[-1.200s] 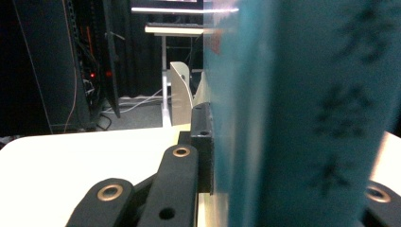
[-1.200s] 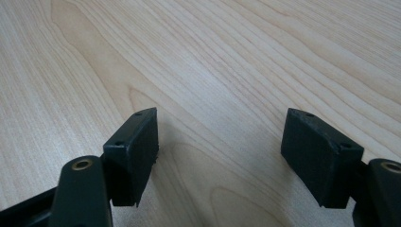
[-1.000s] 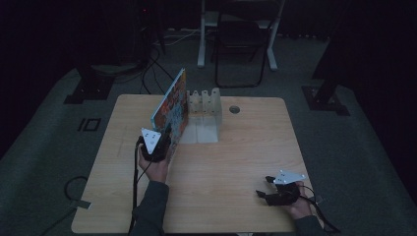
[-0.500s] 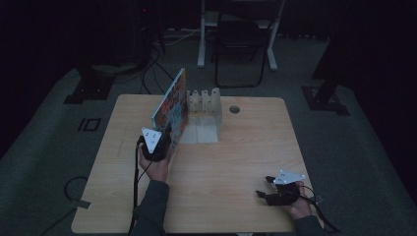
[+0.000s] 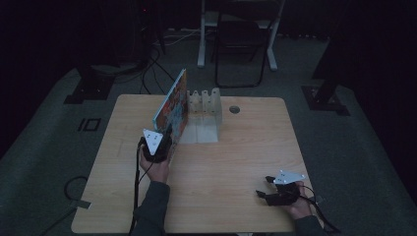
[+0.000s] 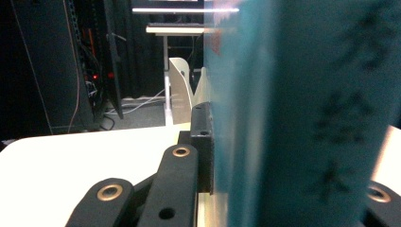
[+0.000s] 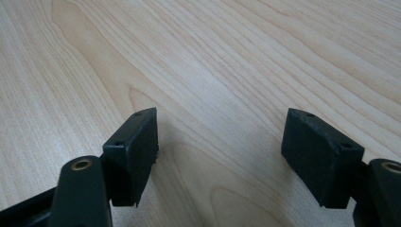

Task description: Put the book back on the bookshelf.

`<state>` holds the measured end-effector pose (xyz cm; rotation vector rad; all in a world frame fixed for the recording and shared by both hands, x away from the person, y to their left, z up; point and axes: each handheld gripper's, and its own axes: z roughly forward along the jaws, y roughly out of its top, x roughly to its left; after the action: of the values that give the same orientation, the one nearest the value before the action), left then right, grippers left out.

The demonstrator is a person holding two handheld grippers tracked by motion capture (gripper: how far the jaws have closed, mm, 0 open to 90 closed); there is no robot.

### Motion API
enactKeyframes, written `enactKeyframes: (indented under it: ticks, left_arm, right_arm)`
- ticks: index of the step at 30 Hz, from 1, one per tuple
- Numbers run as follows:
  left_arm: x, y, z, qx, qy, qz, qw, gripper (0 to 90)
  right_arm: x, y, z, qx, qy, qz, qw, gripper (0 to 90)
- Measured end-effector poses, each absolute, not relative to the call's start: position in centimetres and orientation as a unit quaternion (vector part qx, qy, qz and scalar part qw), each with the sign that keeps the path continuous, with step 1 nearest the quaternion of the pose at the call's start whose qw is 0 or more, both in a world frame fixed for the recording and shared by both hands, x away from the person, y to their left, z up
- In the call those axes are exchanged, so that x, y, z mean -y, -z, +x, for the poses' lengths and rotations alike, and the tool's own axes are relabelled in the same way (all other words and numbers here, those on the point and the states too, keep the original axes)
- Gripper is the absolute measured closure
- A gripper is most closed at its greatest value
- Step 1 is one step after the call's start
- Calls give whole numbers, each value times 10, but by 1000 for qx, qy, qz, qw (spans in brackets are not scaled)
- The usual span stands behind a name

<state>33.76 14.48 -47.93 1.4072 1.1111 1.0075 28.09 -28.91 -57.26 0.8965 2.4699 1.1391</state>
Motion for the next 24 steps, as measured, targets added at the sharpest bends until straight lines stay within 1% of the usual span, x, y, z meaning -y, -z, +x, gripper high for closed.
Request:
enactKeyframes:
  ticks: [24]
  left_arm:
    - [-144,485,331,-467,-421,579,519,811]
  right_arm:
    - [289,573,281,-855,-394,309,139,272]
